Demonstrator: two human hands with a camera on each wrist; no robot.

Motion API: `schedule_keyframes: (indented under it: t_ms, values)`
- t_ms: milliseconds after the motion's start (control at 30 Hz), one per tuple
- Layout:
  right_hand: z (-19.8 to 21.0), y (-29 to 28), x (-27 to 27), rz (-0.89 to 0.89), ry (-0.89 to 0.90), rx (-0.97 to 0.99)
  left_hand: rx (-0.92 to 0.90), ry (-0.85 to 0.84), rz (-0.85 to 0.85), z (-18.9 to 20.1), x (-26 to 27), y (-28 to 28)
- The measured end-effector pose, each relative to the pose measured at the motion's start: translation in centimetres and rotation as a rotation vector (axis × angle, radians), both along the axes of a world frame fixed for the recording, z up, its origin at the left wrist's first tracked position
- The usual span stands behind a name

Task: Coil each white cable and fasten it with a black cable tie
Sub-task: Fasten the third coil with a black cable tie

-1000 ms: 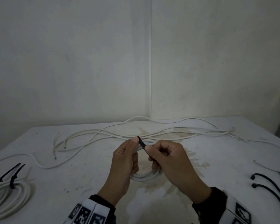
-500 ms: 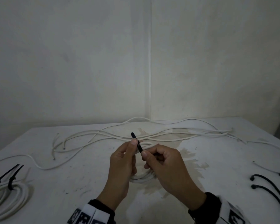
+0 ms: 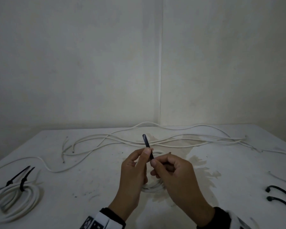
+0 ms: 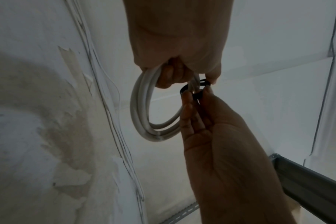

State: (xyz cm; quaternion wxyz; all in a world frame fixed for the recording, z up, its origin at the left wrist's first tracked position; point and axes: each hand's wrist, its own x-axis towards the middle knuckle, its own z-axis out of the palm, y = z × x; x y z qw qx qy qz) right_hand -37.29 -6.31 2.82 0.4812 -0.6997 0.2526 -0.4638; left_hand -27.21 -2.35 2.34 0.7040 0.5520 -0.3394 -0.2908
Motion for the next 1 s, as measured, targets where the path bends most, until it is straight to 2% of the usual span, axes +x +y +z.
schedule_keyframes:
  t_ms: [100,233,333,433,500,633,800,900,1000]
  values:
    - [-0.3,-0.1,-0.2,-0.065,-0.082,0.021,0.012,0.019,0.005,-0.1,-0.3,-0.1]
    - [-0.6,-0.2,-0.5,-0.070,-0.068,-0.040,0.057,-0.005,-0.043,-0.1,-0.9,0.0]
    - [0.1,-0.2,-0.8,-0.092,-0.010,-0.198,0.060,0.005,-0.061,0.3,-0.5,0.0]
    - [0.8,-1.2,-1.6,-0.216,-0.002,-0.372,0.048,0.012,-0.042,0.6,0.5,0.0]
    - [1.1,-2.1,-1.8,-0.197,0.016,-0.345,0.048,0.008,-0.071,0.8,0.7,0.1]
    - [1.2,-3.2,-1.6,0.081,0.144,-0.249,0.056,-0.025,-0.157,1.1,0.4,0.4]
    - [1.8,-3.2,-1.9,0.219,0.126,-0.180,0.103,-0.028,-0.212,1.3,0.0,0.7]
    - [2.4,-3.2,-2.0,0.194,0.165,-0.192,0.113,-0.050,-0.235,1.5,-0.3,0.8]
    - [3.7,-3.7,-2.2,0.082,0.147,-0.145,0.146,-0.081,-0.256,1.8,-1.1,0.7]
